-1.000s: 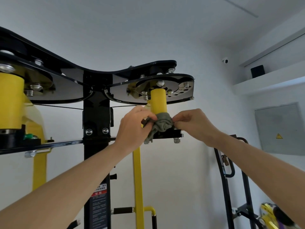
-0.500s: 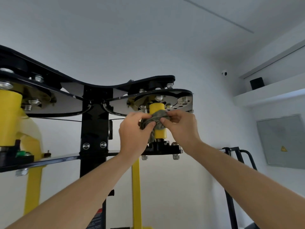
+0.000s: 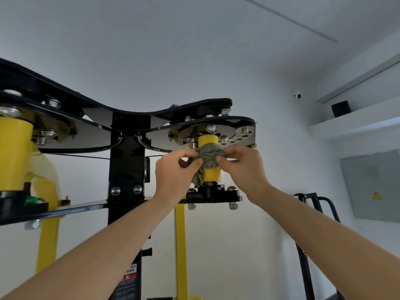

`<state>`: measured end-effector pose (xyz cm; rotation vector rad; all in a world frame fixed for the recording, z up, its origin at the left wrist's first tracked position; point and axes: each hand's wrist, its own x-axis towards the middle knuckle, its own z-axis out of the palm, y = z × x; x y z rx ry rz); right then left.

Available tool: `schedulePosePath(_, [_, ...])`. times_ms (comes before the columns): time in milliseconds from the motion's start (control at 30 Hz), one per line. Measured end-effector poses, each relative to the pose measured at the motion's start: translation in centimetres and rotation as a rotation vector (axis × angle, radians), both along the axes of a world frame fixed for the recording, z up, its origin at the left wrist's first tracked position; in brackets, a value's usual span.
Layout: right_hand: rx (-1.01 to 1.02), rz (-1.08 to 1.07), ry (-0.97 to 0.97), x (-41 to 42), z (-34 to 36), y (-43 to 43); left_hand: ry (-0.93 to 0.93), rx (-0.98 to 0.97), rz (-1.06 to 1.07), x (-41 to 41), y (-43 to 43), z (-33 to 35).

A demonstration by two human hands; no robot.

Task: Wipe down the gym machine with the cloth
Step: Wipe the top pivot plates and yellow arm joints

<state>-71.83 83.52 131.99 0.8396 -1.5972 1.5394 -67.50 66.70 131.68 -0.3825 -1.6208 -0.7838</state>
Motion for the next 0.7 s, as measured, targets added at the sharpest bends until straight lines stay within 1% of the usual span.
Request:
schedulePosePath(100, [0.055,-0.034,-0.001,0.5,-1.4,0.4,-0.083,-0.015,-0.001,0.0,-0.6,-1.2])
schedulePosePath(233, [0.165,-0.17,0.054,1.3,-2.8,0.3,-0.249,0.037,-0.083,0.2,-1.4,-1.8])
schedulePosePath(300, [0.181,-0.187,0.034,1.7,-3.0,0.3,-0.321,0.055,-0.138,0.5,-1.5,-1.9])
schedulePosePath(367, [0.178,-0.156,0.017,2.3,-3.0,0.1,-0.352,0.067,-0.193,0.8,-1.2,-2.0])
schedulePosePath(467, [0.17,-0.203,0.098,3.0,-3.1,-0.3,-0.333,0.112,-0.274,1.3,-0.5,-1.9])
schedulePosePath(533, [0.125,-0.189,0.144,3.6,-2.9,-0.5,-0.322,0.168,-0.372,2.0,0.4,-1.6])
schedulePosePath(600, [0.084,-0.148,0.172,4.2,-2.5,-0.4,-0.337,0.257,-0.531,3.0,1.6,-1.0])
schedulePosePath(667, [0.082,-0.094,0.21,4.9,-1.8,-0.2,-0.358,0.324,-0.701,4.1,2.7,-0.3])
schedulePosePath(700, [0.098,-0.054,0.23,5.1,-1.5,-0.2,-0.343,0.327,-0.745,4.5,3.0,-0.1])
